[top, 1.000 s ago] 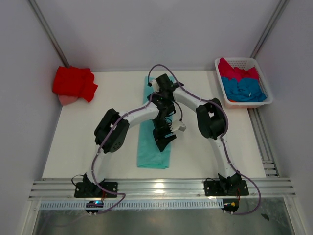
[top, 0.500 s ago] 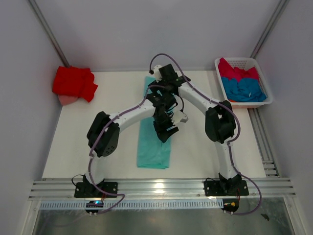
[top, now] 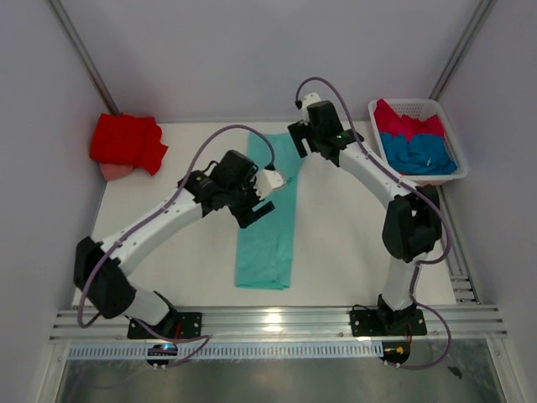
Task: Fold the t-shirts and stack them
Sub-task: Fold the tshirt
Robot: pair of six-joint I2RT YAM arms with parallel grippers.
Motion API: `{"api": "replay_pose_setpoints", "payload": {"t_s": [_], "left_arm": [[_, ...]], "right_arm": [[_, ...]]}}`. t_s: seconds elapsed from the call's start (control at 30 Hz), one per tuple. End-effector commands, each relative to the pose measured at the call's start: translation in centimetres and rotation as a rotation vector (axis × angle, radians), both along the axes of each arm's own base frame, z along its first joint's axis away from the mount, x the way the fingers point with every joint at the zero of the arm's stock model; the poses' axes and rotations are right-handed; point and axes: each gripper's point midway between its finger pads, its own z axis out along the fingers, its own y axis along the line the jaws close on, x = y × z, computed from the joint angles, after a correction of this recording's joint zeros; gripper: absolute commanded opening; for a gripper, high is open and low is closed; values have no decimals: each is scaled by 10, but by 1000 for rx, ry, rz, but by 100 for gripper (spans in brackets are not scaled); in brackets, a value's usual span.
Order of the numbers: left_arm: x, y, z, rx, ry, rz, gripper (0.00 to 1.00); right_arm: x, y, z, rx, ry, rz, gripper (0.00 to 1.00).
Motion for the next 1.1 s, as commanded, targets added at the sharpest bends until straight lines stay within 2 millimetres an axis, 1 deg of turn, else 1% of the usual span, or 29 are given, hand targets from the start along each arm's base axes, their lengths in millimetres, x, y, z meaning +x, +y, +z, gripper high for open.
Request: {"api": "replay_pose_setpoints", "payload": {"t_s": [0.0,0.03,0.07,0.1,0.13,0.17,0.2,0.23,0.27,0.3,0.33,0.37,0.4,0.43,0.47,0.5,0.53,0.6,0.63,0.7,0.73,0.77,0.83,0.87,0.93,0.97,1.0,1.03,1.07], "left_arm": [[-19,21,21,-48,-123,-33,81],[-30,25,18,-60,-110,-50,82],[-46,37,13,-60,-106,-67,82],[-55,42,10,-57,-90,-70,82],[-61,48,7,-52,-78,-62,81],[-69,53,-3,-39,-48,-59,81],[-74,56,0,-58,-51,-51,81],[-79,58,-2,-65,-44,-54,81],[-89,57,-3,-92,-28,-79,81],[-94,58,-4,-97,-23,-104,81],[-99,59,-7,-93,-12,-124,81],[-104,64,-15,-71,6,-130,81],[-103,69,-21,-40,1,-142,81],[-104,74,-29,-13,5,-137,81],[-101,76,-33,0,-5,-133,81],[-101,77,-36,7,-12,-140,81],[-104,80,-45,21,-7,-152,81],[-105,78,-50,3,-19,-171,81],[-107,79,-55,6,-10,-173,81],[-103,75,-56,-4,-16,-169,81],[-101,73,-58,-9,-11,-157,81],[-100,69,-57,-27,-2,-136,80],[-101,58,-55,-58,44,-148,80],[-103,54,-55,-77,78,-143,80],[-105,47,-51,-114,125,-145,80],[-105,44,-52,-130,156,-125,80],[-103,44,-50,-151,173,-103,80],[-101,41,-47,-185,191,-91,80],[-104,36,-46,-230,241,-90,80]], "right_arm": [[-17,-47,27,-24,-72,-82,99],[-38,-58,18,-75,-52,-51,99],[-50,-54,12,-74,-33,13,100],[-63,-55,5,-81,-12,54,99],[-86,-59,-22,-106,54,103,99],[-102,-60,-12,-88,37,136,99],[-121,-53,-21,-61,79,207,100],[-141,-55,-41,-60,133,240,99],[-157,-56,-34,-48,133,272,100],[-172,-46,-37,-8,160,342,99],[-184,-48,-46,-3,188,357,99],[-196,-49,-41,2,188,382,99],[-207,-45,-42,20,200,428,99],[-219,-47,-53,17,229,446,99],[-227,-47,-46,10,194,487,99],[-236,-45,-49,11,193,527,100],[-248,-46,-61,1,216,553,100],[-264,-50,-65,-22,231,589,99],[-278,-52,-74,-20,287,615,99],[-292,-51,-81,-13,361,659,99],[-295,-47,-76,5,385,674,99],[-311,-43,-79,44,460,705,99],[-322,-36,-74,87,526,755,99],[-327,-29,-71,128,541,784,99],[-330,-21,-62,164,556,817,97],[-339,-15,-59,210,593,846,96],[-341,-11,-53,235,603,864,95],[-348,-9,-54,268,653,866,95],[-353,-5,-53,302,678,883,95]]}}
